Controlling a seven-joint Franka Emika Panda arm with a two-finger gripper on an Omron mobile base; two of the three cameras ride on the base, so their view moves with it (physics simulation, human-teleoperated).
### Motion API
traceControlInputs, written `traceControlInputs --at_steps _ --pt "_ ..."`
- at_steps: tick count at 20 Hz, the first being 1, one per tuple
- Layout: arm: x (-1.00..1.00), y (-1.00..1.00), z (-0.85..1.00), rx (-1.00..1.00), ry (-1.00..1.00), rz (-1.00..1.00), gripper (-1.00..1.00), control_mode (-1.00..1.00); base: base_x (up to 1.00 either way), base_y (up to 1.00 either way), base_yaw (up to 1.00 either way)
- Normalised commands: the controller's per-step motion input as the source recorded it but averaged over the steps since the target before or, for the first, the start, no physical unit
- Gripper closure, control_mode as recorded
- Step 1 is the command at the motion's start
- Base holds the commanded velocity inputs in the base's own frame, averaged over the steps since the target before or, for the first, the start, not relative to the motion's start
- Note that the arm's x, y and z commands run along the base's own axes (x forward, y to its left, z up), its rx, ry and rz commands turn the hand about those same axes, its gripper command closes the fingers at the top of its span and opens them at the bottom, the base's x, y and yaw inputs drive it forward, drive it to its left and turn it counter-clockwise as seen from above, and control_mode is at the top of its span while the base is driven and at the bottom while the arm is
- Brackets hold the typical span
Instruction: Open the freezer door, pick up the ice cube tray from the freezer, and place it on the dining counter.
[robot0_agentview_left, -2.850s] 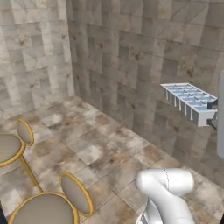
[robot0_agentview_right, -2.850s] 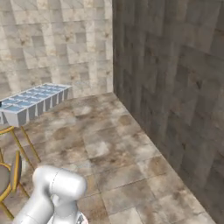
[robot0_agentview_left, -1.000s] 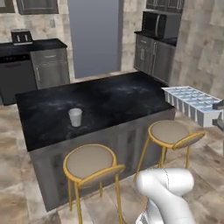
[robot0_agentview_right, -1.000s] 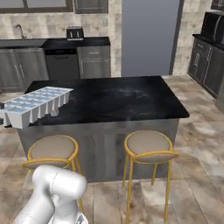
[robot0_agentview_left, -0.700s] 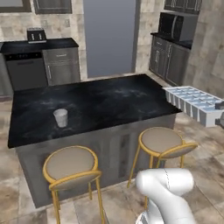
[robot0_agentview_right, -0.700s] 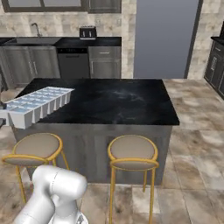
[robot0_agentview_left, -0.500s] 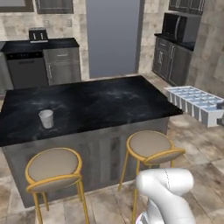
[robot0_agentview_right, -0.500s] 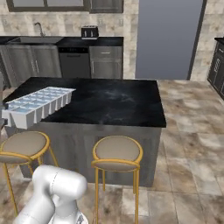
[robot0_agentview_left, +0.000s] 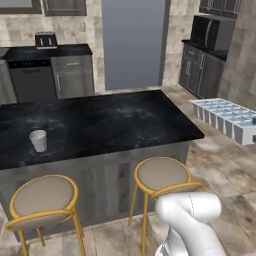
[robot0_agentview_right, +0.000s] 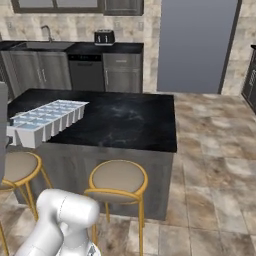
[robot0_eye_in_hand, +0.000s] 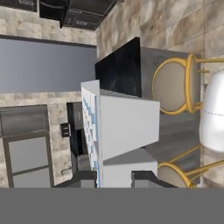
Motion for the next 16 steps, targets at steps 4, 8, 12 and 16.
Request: traceControlInputs --at_steps 4,8,12,16 --pt "0.00 0.00 0.00 0.00 0.00 0.00 1.00 1.00 0.58 -0.11 0.06" --pt "0.00 0.00 0.00 0.00 0.00 0.00 1.00 1.00 0.59 -0.12 0.06" --pt "0.00 0.00 0.00 0.00 0.00 0.00 1.00 1.00 0.65 -0.16 0.07" --pt "0.49 -0.08 0.00 0.02 0.00 0.05 1.00 -1.00 0.42 -0.11 0.04"
